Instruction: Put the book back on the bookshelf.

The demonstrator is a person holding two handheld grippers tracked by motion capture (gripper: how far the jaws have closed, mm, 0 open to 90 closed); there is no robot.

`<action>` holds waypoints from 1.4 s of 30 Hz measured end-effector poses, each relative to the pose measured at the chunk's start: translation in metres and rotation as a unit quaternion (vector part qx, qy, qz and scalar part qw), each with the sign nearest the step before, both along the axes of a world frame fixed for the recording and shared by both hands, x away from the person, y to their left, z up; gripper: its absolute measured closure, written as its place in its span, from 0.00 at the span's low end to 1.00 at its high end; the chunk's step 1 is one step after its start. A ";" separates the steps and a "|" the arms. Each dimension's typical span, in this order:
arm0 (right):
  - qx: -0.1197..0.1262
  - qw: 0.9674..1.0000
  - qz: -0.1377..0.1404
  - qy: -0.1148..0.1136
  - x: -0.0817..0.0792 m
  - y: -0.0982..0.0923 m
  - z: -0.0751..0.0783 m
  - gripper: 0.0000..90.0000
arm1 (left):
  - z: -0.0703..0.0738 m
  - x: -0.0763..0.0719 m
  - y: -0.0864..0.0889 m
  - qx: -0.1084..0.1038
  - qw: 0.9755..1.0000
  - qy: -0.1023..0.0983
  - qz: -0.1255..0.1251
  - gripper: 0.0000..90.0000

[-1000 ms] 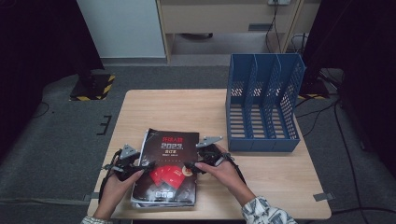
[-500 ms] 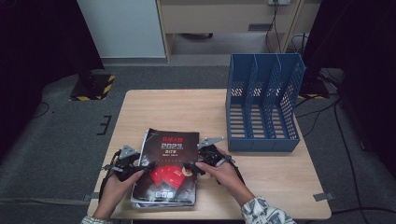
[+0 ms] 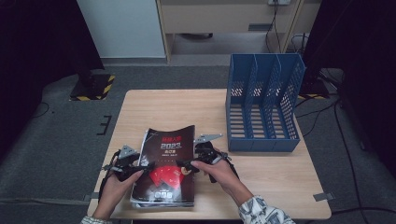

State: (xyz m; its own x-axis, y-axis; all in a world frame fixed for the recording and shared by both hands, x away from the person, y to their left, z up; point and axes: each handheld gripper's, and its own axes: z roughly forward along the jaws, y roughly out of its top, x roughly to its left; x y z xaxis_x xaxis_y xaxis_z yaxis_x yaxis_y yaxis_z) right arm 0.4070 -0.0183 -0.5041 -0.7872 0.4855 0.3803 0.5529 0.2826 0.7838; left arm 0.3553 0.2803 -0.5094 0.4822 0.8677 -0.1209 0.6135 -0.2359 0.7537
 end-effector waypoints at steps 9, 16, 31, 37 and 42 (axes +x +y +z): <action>-0.004 1.000 0.022 0.005 -0.004 0.011 -0.005 0.25 | 0.001 0.000 -0.003 0.006 1.000 0.001 -0.009 0.22; -0.007 1.000 0.022 0.012 -0.004 0.013 -0.008 0.40 | 0.002 0.001 -0.004 0.009 1.000 0.002 -0.010 0.22; -0.002 0.999 0.038 0.020 -0.005 0.016 -0.010 0.48 | 0.003 0.001 -0.007 0.011 1.000 0.007 -0.015 0.22; 0.004 0.999 0.041 0.024 -0.006 0.017 -0.010 0.41 | 0.003 0.001 -0.008 0.011 1.000 0.007 -0.019 0.22; 0.012 0.999 0.030 0.034 -0.006 0.016 -0.012 0.48 | 0.003 0.001 -0.008 0.009 1.000 0.007 -0.019 0.22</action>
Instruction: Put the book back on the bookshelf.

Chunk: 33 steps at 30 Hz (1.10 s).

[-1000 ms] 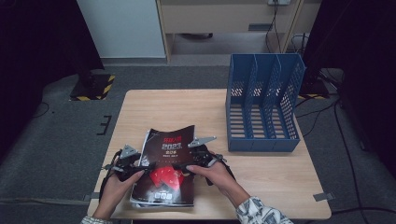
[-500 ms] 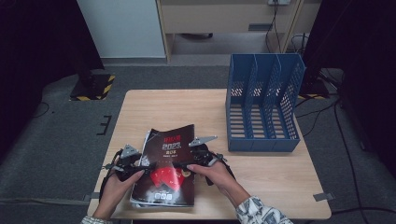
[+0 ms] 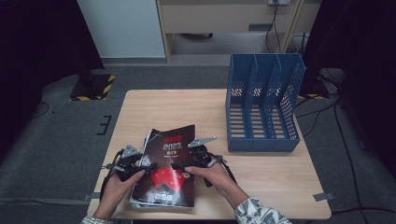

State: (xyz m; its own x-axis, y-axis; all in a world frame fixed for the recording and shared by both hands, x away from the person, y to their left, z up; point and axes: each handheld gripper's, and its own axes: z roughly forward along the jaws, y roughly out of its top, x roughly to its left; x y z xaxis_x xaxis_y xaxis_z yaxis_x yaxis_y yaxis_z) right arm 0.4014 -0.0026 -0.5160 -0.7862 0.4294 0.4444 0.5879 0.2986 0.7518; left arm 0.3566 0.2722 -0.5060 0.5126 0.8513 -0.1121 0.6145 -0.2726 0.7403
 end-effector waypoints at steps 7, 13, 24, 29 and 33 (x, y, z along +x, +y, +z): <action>0.016 0.999 -0.037 0.037 0.003 -0.004 -0.004 0.73 | 0.001 0.000 0.002 -0.008 1.000 0.001 0.002 0.24; 0.030 0.997 -0.058 0.037 0.004 -0.009 0.002 0.87 | 0.003 0.000 0.003 -0.029 1.000 -0.005 -0.001 0.23; 0.025 0.995 -0.070 -0.070 -0.004 -0.015 0.042 0.91 | 0.009 -0.002 0.002 -0.057 0.998 -0.027 -0.011 0.18; 0.028 0.992 -0.068 -0.101 -0.007 -0.015 0.051 0.92 | 0.010 -0.002 0.001 -0.062 0.997 -0.028 -0.019 0.17; 0.030 0.989 -0.062 -0.131 -0.011 -0.013 0.059 0.93 | 0.009 -0.002 -0.001 -0.062 0.997 -0.024 -0.025 0.17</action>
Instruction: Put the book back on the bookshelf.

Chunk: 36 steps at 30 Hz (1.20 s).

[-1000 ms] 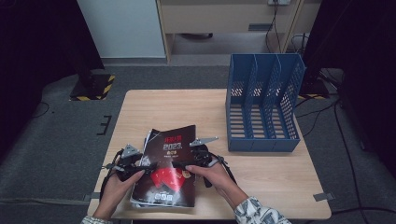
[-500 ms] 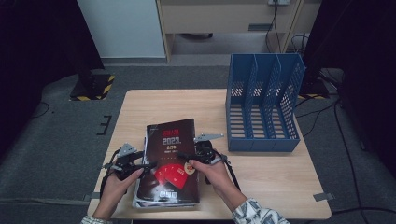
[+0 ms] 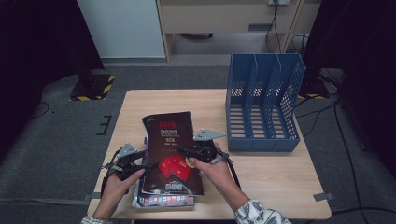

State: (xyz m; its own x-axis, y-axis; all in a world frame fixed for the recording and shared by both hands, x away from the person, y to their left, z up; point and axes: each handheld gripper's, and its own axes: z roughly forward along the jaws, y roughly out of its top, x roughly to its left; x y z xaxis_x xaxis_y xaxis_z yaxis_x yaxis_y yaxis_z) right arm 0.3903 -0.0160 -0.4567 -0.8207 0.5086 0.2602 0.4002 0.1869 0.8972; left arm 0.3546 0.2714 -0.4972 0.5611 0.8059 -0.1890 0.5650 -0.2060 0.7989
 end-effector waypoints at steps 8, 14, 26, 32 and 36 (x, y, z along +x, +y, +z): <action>0.011 0.999 0.002 -0.044 -0.003 -0.001 0.013 0.94 | -0.004 0.002 -0.003 -0.003 1.000 0.011 -0.012 0.15; 0.024 0.997 0.010 -0.078 -0.008 -0.001 0.023 0.95 | -0.005 0.004 -0.003 -0.026 0.999 0.020 -0.026 0.17; 0.034 0.995 0.021 -0.094 -0.010 -0.001 0.027 0.96 | -0.002 0.008 0.003 -0.059 0.997 0.023 -0.047 0.56; 0.031 0.996 0.018 -0.085 -0.007 -0.002 0.024 0.95 | 0.006 0.006 0.007 -0.082 0.996 0.009 -0.041 0.76; 0.024 0.996 0.015 -0.082 -0.005 -0.004 0.024 0.94 | 0.010 0.004 0.002 -0.058 0.998 -0.002 -0.040 0.78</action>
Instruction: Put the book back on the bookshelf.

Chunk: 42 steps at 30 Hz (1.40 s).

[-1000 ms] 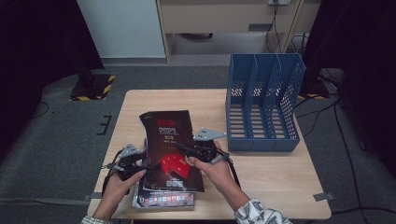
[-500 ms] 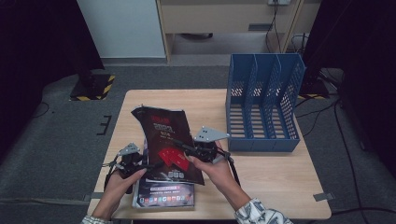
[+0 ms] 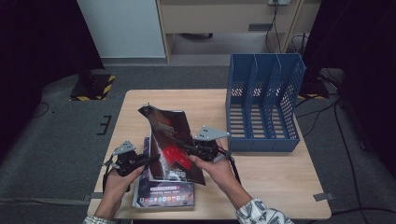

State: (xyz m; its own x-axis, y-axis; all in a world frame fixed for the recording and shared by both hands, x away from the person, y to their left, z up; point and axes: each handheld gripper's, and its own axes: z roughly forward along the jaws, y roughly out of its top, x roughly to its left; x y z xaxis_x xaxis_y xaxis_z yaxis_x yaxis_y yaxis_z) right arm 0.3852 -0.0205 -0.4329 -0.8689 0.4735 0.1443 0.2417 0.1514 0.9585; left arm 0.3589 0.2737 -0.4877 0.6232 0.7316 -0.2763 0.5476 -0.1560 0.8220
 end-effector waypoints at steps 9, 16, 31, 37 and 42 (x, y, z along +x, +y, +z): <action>-0.003 1.000 -0.005 -0.006 0.001 -0.002 0.003 0.93 | 0.005 -0.002 0.000 0.009 1.000 -0.023 0.014 0.82; -0.002 1.000 -0.009 -0.021 -0.001 -0.003 0.014 0.91 | 0.013 -0.005 0.002 0.011 0.998 -0.054 0.031 0.87; 0.000 0.999 -0.014 -0.045 -0.005 -0.003 0.028 0.84 | 0.019 -0.009 -0.003 0.017 0.996 -0.082 0.026 0.88; 0.003 0.999 -0.026 -0.045 -0.003 -0.007 0.032 0.88 | 0.019 -0.010 -0.004 0.018 0.996 -0.085 0.028 0.89; -0.013 0.998 -0.036 -0.040 -0.001 -0.008 0.030 0.92 | 0.019 -0.009 -0.004 0.016 0.996 -0.085 0.027 0.89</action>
